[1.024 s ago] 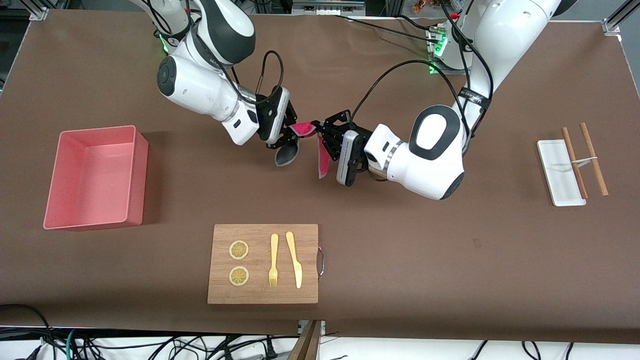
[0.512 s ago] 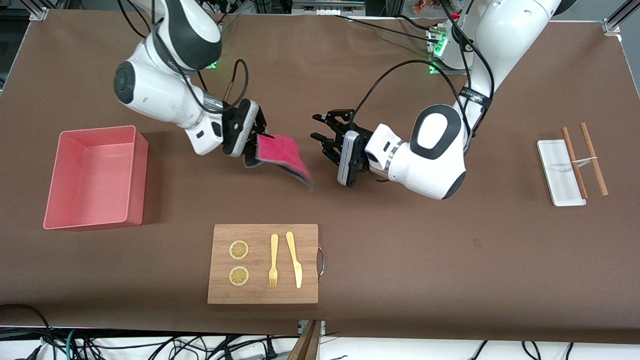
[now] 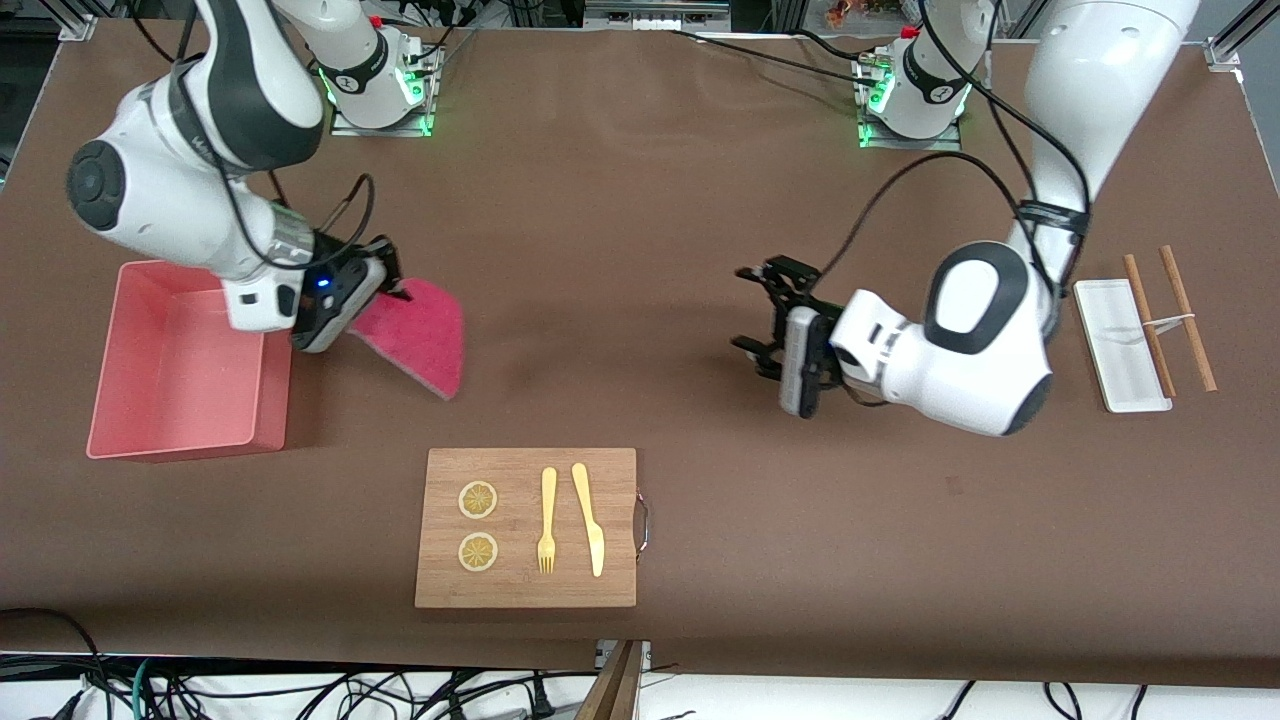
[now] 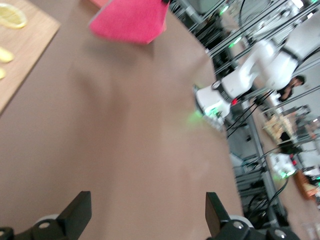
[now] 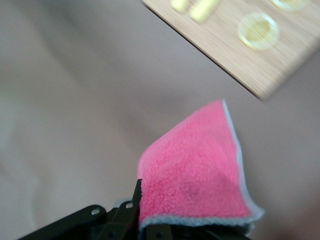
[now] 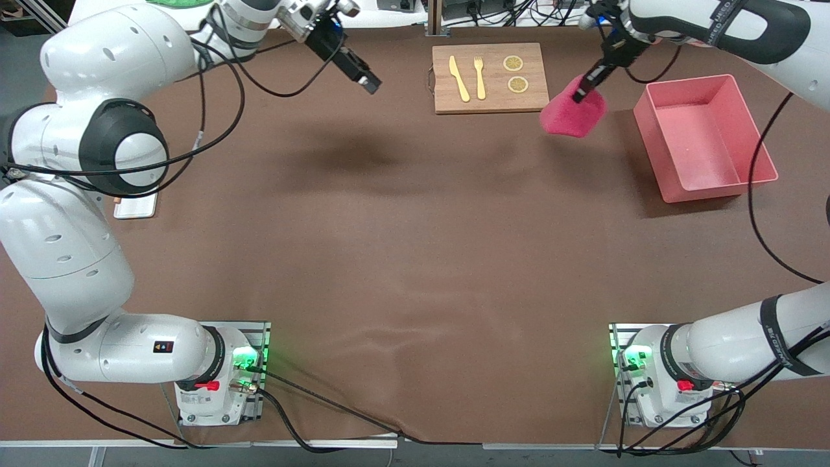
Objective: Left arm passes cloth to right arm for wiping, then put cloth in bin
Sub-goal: 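Lower the cloth with the right gripper while the left gripper withdraws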
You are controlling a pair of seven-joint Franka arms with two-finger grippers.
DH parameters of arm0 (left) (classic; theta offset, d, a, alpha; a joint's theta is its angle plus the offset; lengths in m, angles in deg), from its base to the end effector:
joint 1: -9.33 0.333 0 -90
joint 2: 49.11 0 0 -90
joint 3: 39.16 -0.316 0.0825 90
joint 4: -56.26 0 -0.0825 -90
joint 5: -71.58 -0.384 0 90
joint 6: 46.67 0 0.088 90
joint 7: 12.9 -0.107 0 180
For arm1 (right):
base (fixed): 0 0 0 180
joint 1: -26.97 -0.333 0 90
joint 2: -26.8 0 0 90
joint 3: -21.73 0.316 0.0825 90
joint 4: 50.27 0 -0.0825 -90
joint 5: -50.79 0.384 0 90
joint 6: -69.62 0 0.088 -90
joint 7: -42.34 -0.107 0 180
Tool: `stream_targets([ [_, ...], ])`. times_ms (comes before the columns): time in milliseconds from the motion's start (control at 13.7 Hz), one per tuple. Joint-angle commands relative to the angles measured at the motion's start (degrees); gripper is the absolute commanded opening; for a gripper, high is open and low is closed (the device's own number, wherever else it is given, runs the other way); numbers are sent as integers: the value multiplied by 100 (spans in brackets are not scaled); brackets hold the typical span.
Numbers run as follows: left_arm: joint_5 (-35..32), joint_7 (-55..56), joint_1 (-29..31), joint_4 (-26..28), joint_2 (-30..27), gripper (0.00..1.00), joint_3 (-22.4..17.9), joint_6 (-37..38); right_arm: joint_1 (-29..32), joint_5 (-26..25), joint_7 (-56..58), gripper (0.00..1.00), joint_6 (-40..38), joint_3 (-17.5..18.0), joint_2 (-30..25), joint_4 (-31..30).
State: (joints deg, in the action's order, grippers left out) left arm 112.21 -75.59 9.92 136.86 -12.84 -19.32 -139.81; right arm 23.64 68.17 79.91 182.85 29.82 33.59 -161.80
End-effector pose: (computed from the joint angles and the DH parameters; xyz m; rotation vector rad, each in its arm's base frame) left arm 0.6398 -0.2436 0.3603 1.7808 -1.2399 -0.0021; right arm 0.5611 0.1307 0.4166 -2.6563 -1.0028 0.0287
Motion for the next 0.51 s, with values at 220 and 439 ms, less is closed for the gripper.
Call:
stream_targets([
  [220,-1740,-33,442,96,-717,100,-59,41,552,-1262,-845,0,286,79,524,-61],
  [439,-3180,-85,363,114,-1042,100,-138,-265,562,-1736,-1995,0,567,-9,902,-26],
])
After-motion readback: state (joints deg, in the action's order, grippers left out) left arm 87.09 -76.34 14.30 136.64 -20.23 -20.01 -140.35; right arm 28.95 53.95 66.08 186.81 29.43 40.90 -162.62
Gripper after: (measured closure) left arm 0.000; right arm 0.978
